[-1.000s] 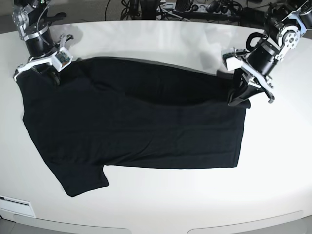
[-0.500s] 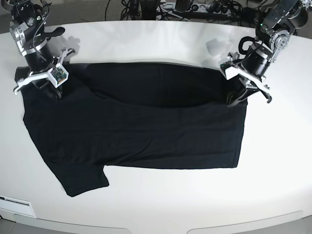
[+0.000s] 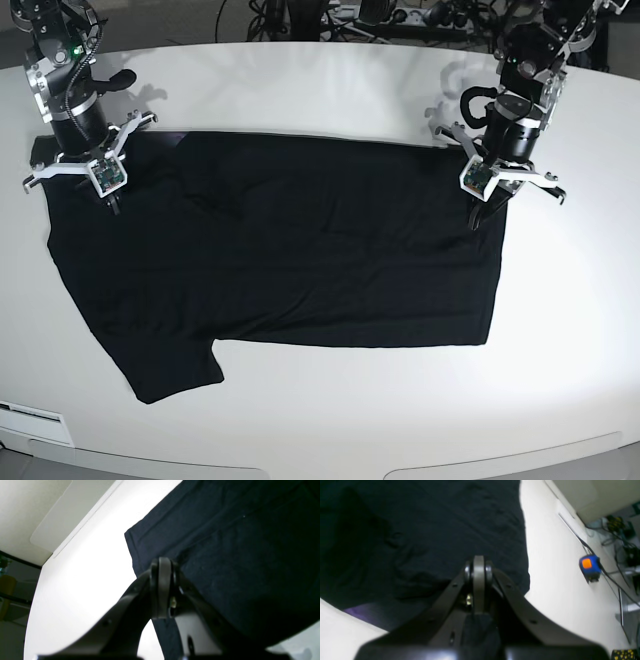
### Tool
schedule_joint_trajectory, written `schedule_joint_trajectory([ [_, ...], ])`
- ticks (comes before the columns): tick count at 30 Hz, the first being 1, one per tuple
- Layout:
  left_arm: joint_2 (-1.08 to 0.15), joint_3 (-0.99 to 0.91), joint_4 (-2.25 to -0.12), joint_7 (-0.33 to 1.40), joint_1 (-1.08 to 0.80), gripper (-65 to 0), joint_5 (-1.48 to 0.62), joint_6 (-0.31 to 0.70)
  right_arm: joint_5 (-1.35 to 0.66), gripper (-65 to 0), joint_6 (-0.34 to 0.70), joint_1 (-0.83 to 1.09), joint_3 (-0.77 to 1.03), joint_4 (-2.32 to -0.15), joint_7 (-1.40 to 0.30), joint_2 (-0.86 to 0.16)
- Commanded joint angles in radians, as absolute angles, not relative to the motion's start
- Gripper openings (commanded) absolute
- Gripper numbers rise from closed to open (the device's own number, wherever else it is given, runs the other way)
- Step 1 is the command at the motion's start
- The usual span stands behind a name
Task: Fold the T-shirt properly
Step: 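Hold the shoulder edge with both grippers and smooth the shirt taut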
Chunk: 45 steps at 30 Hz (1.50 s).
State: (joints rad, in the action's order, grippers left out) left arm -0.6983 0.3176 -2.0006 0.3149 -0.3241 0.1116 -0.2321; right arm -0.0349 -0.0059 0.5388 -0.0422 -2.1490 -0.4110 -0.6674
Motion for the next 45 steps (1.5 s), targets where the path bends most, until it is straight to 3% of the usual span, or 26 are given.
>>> schedule_joint_trajectory([
  [1, -0.71, 0.307, -2.014, 0.292, -0.315, -65.0, 0.138, -0.245, -0.027, -65.0, -0.013, 0.527, -0.032, -2.164, -0.388, -0.682],
  [6, -0.709, 0.307, -1.992, 0.254, -0.276, -65.0, 0.174, -0.146, -0.049, -65.0, 0.011, 0.515, -0.032, -2.112, -0.385, -0.678],
  [9, -0.709, 0.307, -1.914, 0.24, -0.225, -65.0, 0.156, -0.025, -0.107, -65.0, 0.083, 0.481, -0.033, -1.993, -0.384, -0.662],
  [13, -0.709, 0.307, -1.812, 0.24, -0.158, -65.0, 0.082, 0.125, -0.108, -65.0, 0.106, 0.426, -0.033, -1.872, -0.416, -0.628],
  [22, -0.709, 0.307, -1.686, 0.291, -0.207, -65.0, 0.043, 0.355, -0.194, -65.0, 0.217, 0.435, -0.033, -1.78, -0.553, -0.584],
  [27, -0.717, 0.307, -1.763, 0.406, -0.289, -65.0, 0.042, 0.372, -0.21, -65.0, 0.236, 0.484, -0.033, -1.8, -0.619, -0.585],
  [35, -0.793, 0.307, -1.959, 0.424, -0.422, -65.0, 0.07, 0.368, -0.134, -65.0, 0.213, 0.627, -0.031, -1.961, -0.683, -0.586],
  [45, -0.875, 0.307, -1.974, 0.433, -0.441, -65.0, 0.068, 0.363, -0.095, -65.0, 0.159, 0.813, -0.031, -2.017, -0.683, -0.6],
])
